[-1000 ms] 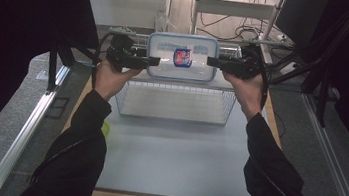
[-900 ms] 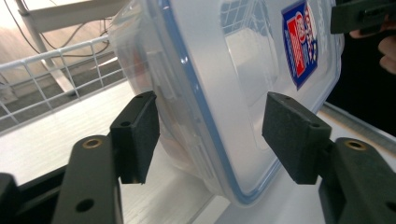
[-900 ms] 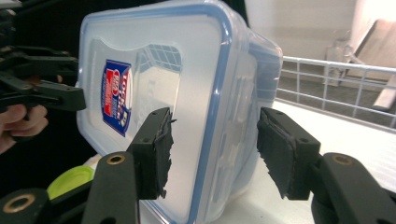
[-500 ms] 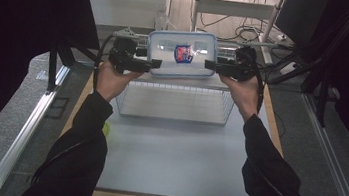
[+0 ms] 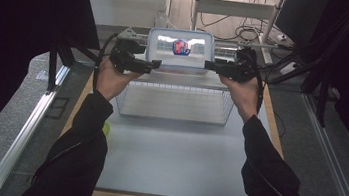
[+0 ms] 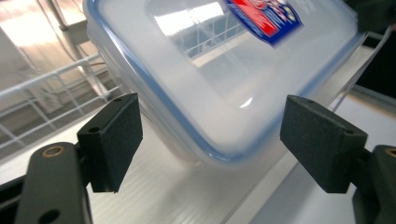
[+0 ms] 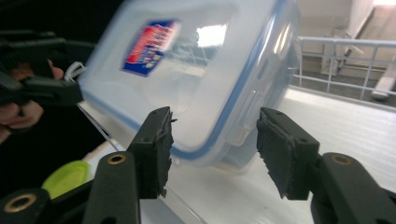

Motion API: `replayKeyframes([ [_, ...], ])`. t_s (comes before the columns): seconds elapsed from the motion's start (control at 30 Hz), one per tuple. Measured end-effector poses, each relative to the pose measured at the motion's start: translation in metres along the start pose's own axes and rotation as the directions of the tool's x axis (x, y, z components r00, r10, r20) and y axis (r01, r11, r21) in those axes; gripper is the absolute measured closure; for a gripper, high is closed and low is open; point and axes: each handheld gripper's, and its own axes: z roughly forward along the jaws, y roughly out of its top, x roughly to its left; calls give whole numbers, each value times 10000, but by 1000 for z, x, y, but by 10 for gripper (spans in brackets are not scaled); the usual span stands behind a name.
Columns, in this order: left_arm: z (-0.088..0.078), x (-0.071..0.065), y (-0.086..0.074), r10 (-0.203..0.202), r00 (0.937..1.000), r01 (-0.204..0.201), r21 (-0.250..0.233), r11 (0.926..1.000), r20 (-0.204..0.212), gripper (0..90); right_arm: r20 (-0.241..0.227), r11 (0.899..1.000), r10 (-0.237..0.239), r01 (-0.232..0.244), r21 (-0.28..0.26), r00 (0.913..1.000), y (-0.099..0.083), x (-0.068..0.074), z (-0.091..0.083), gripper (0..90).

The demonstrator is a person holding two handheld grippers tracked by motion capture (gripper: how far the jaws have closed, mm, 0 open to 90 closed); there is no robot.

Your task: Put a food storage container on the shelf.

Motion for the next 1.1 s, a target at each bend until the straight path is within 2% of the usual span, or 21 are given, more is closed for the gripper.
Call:
replayKeyframes([
  [0.03, 0, 0, 0, 0, 10000, 0, 0, 10000, 0, 209, 30, 10000, -64, 64, 53, 10000, 1, 0, -1, 480],
  [0.1, -1, 1, -1, -92, 9996, 95, -112, 9999, 277, 218, 205, 9994, -312, 309, 143, 9993, 1, 2, -2, 480],
  [0.27, -4, 0, -5, -61, 9993, 63, -52, 10000, 357, 298, 337, 9982, -571, 565, 194, 9978, -1, 5, -3, 509],
  [0.4, -7, 1, -10, -262, 9992, 263, -20, 9997, 293, 418, 517, 9970, -744, 732, 252, 9959, -4, 9, -7, 668],
  [0.5, -7, 4, -14, -561, 9980, 560, 46, 9984, 284, 550, 1016, 9916, -1237, 1191, 499, 9871, -10, 15, -7, 817],
  [0.6, -3, 5, -17, -706, 9964, 693, 275, 9972, 479, 663, 735, 9893, -1354, 1308, 650, 9881, -14, 18, -2, 887],
  [0.67, 1, 3, -17, -742, 9960, 722, 415, 9965, 495, 730, 537, 9869, -1442, 1397, 809, 9881, -16, 20, 3, 896],
  [0.83, 9, 0, -12, -813, 9957, 791, 497, 9956, 437, 794, 608, 9847, -1533, 1473, 930, 9863, -16, 22, 14, 896],
  [1.03, 11, -4, -10, -666, 9968, 641, 544, 9965, 448, 800, 668, 9872, -1389, 1328, 888, 9881, -15, 19, 18, 899],
  [1.1, 11, -4, -12, -712, 9962, 690, 453, 9966, 492, 778, 780, 9854, -1504, 1430, 927, 9855, -15, 21, 18, 899],
])
